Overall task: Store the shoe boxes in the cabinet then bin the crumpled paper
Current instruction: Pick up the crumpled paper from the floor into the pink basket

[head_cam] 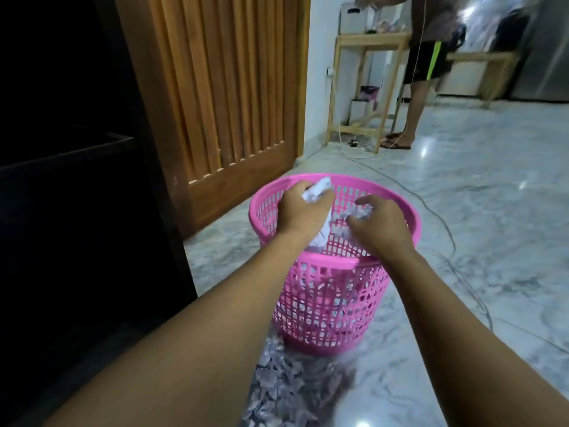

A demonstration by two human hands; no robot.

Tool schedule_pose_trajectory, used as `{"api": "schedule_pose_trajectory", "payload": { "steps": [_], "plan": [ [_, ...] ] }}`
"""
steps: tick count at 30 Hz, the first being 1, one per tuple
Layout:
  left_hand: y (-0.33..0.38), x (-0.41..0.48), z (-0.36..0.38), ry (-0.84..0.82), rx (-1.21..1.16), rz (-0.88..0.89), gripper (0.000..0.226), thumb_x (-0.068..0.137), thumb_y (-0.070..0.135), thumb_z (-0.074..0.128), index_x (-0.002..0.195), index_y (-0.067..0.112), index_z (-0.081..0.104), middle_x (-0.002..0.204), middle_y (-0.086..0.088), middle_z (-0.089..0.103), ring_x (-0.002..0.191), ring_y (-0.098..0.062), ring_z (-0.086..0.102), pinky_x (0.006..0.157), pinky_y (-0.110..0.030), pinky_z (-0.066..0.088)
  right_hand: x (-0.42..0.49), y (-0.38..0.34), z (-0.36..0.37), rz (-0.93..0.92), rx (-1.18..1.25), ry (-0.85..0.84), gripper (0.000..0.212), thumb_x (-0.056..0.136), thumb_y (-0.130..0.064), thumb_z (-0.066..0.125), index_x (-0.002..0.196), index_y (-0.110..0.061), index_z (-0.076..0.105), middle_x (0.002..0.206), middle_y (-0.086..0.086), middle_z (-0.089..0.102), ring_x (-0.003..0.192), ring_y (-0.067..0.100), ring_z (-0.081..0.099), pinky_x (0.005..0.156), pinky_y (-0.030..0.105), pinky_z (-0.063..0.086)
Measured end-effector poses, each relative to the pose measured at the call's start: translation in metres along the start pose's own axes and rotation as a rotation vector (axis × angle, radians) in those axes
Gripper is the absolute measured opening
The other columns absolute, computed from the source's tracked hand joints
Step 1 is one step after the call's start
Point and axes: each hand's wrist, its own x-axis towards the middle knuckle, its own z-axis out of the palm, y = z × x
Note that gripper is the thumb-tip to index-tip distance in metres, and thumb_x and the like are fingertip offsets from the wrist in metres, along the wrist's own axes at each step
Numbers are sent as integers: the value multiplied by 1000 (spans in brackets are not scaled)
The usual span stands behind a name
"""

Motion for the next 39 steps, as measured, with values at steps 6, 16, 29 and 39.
{"api": "schedule_pose_trajectory", "payload": {
  "steps": [6,16,29,39],
  "plan": [
    [-18,18,-6,-267,742,-95,44,85,58,55,102,20,67,107,-1,69,113,-28,57,117,-56,8,-11,2,0,-62,-290,91,44,83,-47,63,123,-31,65,127,3,64,105,25,66,95,41,50],
    [-11,-1,-61,-535,807,131,43,91,57,51,92,19,71,93,1,68,96,-22,64,80,-27,48,-108,7,32,-359,-103,422,22,90,-36,56,94,-25,75,100,-3,73,99,20,66,116,51,22],
    [-215,-237,-176,-161,971,-275,65,93,55,47,151,34,25,162,-9,9,149,-27,5,118,-45,7,-304,74,161,-730,28,-560,21,85,-35,62,97,-21,72,94,2,67,85,25,65,68,34,51],
    [-258,-310,-222,-118,1013,-683,110,61,93,44,150,45,3,161,-11,-10,148,-32,-12,119,-52,7,-359,99,189,-792,-120,-1028,29,91,-22,56,117,-14,66,102,11,61,93,35,62,72,42,53]
  ]
}}
